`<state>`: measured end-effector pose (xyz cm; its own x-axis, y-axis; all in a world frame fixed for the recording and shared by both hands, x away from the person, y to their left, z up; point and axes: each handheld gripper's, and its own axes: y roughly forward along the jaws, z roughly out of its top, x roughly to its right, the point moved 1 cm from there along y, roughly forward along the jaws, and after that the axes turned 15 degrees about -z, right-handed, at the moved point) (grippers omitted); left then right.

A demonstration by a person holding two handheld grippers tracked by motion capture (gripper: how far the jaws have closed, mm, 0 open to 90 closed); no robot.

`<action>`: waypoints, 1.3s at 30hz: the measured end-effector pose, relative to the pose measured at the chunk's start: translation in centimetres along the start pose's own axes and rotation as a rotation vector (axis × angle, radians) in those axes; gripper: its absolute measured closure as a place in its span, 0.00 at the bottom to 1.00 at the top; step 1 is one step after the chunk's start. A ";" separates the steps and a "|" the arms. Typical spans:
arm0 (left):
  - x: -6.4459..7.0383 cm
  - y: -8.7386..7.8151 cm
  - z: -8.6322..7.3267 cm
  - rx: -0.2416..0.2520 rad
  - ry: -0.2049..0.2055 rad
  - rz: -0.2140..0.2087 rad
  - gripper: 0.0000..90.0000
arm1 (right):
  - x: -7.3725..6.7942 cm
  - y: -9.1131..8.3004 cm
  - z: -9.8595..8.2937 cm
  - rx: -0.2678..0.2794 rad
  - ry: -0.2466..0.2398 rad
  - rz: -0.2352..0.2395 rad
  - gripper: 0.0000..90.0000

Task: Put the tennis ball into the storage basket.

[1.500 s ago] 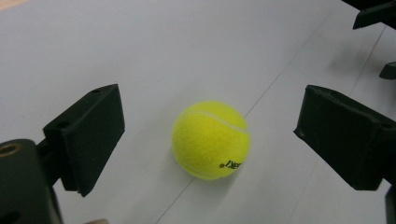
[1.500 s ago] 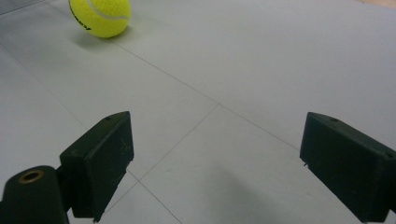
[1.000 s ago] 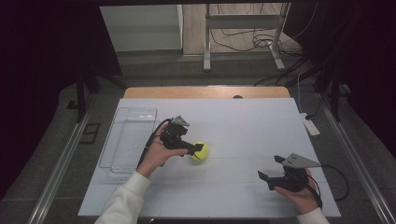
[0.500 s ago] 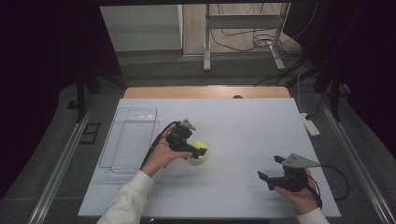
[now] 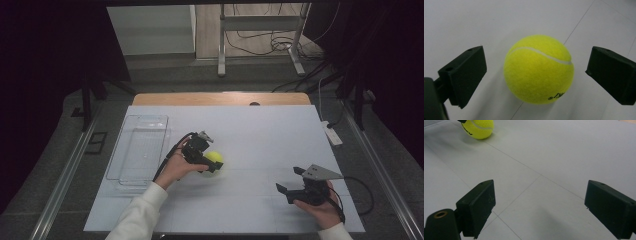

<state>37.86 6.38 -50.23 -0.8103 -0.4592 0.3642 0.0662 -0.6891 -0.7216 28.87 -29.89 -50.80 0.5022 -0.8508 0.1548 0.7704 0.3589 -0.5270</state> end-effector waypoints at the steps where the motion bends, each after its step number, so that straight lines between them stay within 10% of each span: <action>1: 0.0 0.1 0.0 -0.003 -0.002 0.000 0.04 | 0.0 0.0 0.0 0.000 0.000 0.000 0.11; 24: 0.2 1.5 -0.4 -0.083 0.019 0.040 0.29 | 0.1 0.0 0.0 0.003 0.002 -0.002 0.11; 39: 1.0 -0.4 0.0 -0.008 0.031 0.059 0.29 | 0.0 0.0 0.0 0.002 0.000 -0.003 0.11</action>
<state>37.04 6.23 -49.57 -0.8228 -0.4812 0.3025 0.1097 -0.6567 -0.7461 28.86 -29.91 -50.80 0.4996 -0.8520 0.1563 0.7727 0.3567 -0.5251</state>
